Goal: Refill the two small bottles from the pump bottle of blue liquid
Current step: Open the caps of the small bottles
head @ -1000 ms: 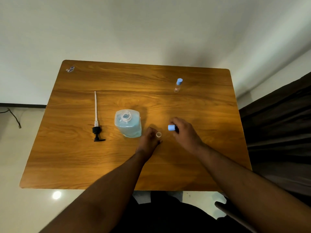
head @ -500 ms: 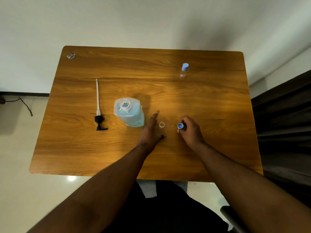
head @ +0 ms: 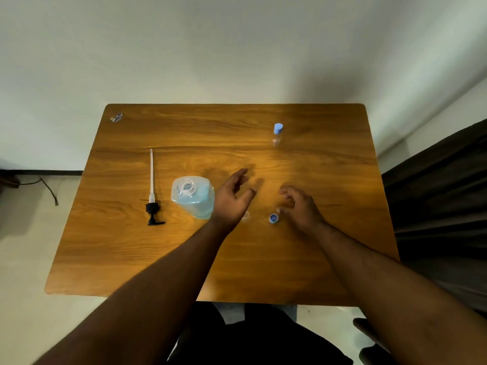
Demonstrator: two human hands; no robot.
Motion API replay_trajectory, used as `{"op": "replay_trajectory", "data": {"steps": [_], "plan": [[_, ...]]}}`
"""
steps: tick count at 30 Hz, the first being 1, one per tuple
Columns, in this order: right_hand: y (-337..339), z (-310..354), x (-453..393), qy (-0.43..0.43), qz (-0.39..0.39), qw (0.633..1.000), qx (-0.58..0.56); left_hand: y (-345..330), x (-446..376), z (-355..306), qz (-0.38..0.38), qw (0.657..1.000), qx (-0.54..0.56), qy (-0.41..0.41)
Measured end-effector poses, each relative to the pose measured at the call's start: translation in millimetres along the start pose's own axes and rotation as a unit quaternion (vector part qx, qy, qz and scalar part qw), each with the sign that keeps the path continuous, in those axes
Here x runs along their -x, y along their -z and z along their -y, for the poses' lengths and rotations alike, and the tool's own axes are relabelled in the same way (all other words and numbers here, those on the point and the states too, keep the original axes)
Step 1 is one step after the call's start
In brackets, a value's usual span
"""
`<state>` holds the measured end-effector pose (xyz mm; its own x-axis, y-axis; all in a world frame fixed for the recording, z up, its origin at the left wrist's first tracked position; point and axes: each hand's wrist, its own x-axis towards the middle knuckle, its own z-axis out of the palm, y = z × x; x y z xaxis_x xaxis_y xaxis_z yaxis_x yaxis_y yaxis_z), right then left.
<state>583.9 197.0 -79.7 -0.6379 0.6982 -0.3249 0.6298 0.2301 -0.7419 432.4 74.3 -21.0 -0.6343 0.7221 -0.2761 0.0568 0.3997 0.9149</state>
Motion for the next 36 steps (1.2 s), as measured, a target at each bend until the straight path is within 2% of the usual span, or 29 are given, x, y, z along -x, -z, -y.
{"op": "replay_trajectory", "data": {"steps": [4, 7, 9, 13, 16, 23, 26, 30, 33, 36], "plan": [[48.4, 23.5, -44.9, 0.028, -0.039, 0.998, 0.044, -19.6, -58.7, -15.9, 0.012, 0.995, -0.092, 0.045], [76.0, 44.4, -84.3, 0.044, -0.099, 0.991, 0.081, -36.6, -95.9, -19.3, 0.013, 0.991, -0.093, 0.091], [82.0, 54.6, -108.1, 0.06, -0.114, 0.987, 0.098, -46.2, -119.2, -18.4, 0.011, 0.992, -0.092, 0.091], [82.7, 66.2, -145.2, 0.1, -0.115, 0.976, 0.156, -63.5, -155.9, -16.1, 0.024, 0.994, -0.088, 0.063], [76.3, 63.3, -162.1, 0.117, -0.1, 0.97, 0.188, -75.1, -168.6, -9.7, 0.029, 0.993, -0.084, 0.077], [76.1, 56.6, -179.4, 0.122, -0.077, 0.97, 0.195, -86.5, -179.0, -5.0, 0.024, 0.995, -0.039, 0.092], [84.0, 63.8, -154.8, 0.106, -0.068, 0.984, 0.126, -80.4, -159.1, -22.5, 0.015, 0.999, -0.033, 0.03], [91.5, 79.1, -75.9, 0.082, -0.065, 0.993, 0.057, -59.0, -100.1, -38.2, 0.069, 0.996, -0.046, -0.027], [82.8, 88.1, -9.7, 0.058, -0.044, 0.997, 0.038, -40.8, -38.1, -26.0, 0.081, 0.991, -0.099, -0.048], [66.7, 93.7, 36.3, 0.074, -0.025, 0.996, 0.048, -25.9, 14.7, -16.1, 0.069, 0.989, -0.097, -0.083]]}}
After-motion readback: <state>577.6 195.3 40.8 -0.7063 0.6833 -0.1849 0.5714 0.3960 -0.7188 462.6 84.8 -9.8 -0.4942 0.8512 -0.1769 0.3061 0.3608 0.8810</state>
